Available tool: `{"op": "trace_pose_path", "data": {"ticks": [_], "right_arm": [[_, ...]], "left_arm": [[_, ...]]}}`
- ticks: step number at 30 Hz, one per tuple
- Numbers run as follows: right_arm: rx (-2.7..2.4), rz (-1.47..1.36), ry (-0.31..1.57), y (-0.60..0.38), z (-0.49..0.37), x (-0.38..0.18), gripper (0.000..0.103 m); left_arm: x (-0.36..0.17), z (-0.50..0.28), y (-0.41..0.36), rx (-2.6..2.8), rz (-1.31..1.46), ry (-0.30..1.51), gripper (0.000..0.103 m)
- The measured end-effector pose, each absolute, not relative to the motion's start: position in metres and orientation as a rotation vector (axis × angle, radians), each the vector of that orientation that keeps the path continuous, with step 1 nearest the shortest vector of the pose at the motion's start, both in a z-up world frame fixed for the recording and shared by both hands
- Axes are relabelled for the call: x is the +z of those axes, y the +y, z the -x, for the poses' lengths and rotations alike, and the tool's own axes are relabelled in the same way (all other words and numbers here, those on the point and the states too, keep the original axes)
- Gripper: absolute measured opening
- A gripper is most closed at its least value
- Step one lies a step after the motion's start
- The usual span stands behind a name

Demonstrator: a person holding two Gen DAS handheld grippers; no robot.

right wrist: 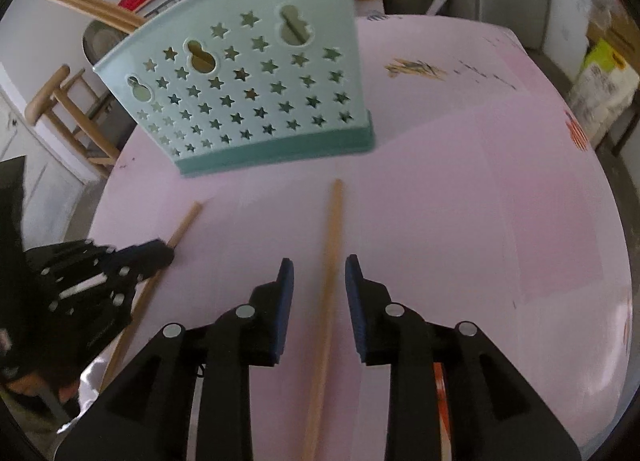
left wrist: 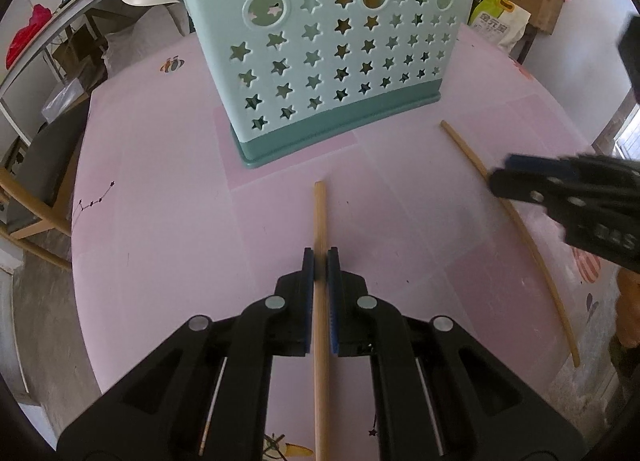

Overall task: Organize utensils
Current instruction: 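Lift both chopsticks upright above the holder with both tools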

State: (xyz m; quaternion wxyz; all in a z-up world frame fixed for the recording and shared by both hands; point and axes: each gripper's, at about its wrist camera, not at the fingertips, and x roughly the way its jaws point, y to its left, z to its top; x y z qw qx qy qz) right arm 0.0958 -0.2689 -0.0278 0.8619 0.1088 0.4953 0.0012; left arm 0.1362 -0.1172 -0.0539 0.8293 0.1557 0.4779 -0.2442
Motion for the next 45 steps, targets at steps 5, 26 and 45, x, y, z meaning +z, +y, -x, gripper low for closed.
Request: {"op": "trace_pose_path", "data": {"ticks": [5, 26, 45], "right_arm": [[-0.047, -0.142, 1.041, -0.259, -0.110, -0.037, 0.026], [-0.017, -0.438, 0.907, -0.307, -0.092, 0.002, 0.007], [0.003, -0.501, 0.790, -0.318, -0.072, 0.040, 0.007]], "left_arm": [[-0.054, -0.133, -0.117, -0.513, -0.330, 1.015, 0.005], [-0.053, -0.127, -0.123, -0.497, -0.361, 1.014, 0.005], [-0.052, -0.129, -0.126, -0.484, -0.375, 0.993, 0.005]]}}
